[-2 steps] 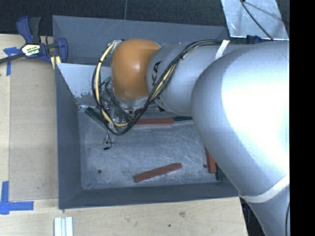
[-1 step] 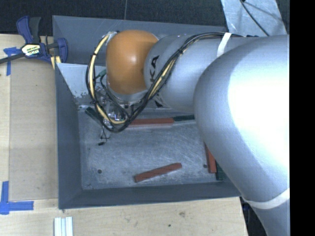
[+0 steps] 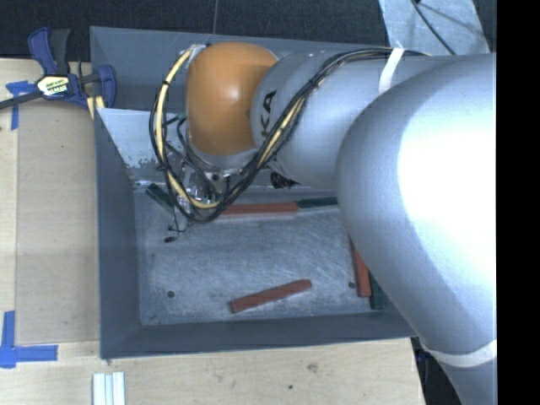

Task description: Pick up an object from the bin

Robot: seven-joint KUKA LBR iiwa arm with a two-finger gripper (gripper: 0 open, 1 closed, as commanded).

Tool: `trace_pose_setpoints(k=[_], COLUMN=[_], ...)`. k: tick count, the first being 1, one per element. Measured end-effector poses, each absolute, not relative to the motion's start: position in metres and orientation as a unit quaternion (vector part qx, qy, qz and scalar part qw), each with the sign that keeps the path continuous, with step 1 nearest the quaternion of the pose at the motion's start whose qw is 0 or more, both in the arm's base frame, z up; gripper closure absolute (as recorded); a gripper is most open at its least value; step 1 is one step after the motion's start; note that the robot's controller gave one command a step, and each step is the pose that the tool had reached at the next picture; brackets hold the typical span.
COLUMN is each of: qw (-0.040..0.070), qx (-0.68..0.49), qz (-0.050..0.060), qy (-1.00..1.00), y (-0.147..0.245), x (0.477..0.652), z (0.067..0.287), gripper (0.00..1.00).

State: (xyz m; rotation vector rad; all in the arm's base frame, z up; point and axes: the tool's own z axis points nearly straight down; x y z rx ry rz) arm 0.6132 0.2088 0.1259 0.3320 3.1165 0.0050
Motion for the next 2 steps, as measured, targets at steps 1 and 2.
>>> trace_pose_setpoints(k=[1, 2], qw=[-0.001, -0.001], qx=[0.232, 0.288], qz=[0.0, -0.001], qy=[0.973, 0.958], y=[0.232, 0.226], x=[0.617, 0.601], z=[0.068, 0.07], gripper=[0.0, 0.0])
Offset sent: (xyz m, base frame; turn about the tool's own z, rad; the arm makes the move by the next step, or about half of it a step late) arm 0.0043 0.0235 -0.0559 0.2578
